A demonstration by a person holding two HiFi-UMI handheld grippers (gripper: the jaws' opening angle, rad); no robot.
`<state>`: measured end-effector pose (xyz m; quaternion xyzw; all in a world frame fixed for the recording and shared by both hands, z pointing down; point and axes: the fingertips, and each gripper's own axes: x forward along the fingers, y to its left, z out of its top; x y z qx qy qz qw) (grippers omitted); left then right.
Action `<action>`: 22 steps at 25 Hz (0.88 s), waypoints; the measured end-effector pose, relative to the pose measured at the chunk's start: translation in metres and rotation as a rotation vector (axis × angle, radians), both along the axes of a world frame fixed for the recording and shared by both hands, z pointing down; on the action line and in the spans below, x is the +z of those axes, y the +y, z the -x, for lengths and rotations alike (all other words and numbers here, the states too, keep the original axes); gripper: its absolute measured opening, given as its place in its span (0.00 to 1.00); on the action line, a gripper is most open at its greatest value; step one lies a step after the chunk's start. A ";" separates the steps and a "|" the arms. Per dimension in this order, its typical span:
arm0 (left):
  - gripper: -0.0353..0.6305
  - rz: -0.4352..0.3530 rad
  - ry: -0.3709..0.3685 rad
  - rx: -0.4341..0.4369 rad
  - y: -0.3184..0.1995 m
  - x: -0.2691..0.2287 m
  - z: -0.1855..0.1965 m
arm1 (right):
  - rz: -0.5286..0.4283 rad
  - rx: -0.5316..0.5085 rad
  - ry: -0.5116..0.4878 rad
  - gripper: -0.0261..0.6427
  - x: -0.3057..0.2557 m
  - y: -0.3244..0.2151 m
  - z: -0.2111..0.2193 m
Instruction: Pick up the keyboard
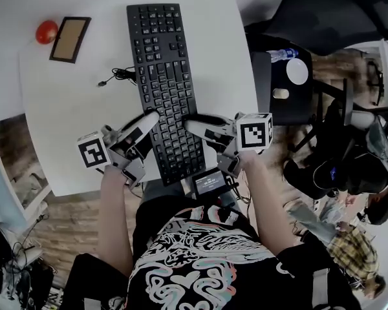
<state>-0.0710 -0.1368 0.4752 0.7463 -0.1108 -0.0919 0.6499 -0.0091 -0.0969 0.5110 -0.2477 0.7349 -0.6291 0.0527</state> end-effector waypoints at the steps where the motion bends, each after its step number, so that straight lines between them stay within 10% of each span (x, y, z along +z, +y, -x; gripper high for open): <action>1: 0.21 -0.001 0.008 -0.005 0.000 0.000 -0.001 | 0.003 -0.010 -0.027 0.32 -0.001 0.004 0.002; 5: 0.21 0.003 0.042 -0.035 -0.001 -0.001 -0.003 | -0.022 -0.017 -0.118 0.32 -0.011 0.008 0.006; 22: 0.24 -0.049 -0.037 -0.006 -0.003 0.007 -0.002 | -0.169 -0.006 0.020 0.31 -0.027 0.004 0.000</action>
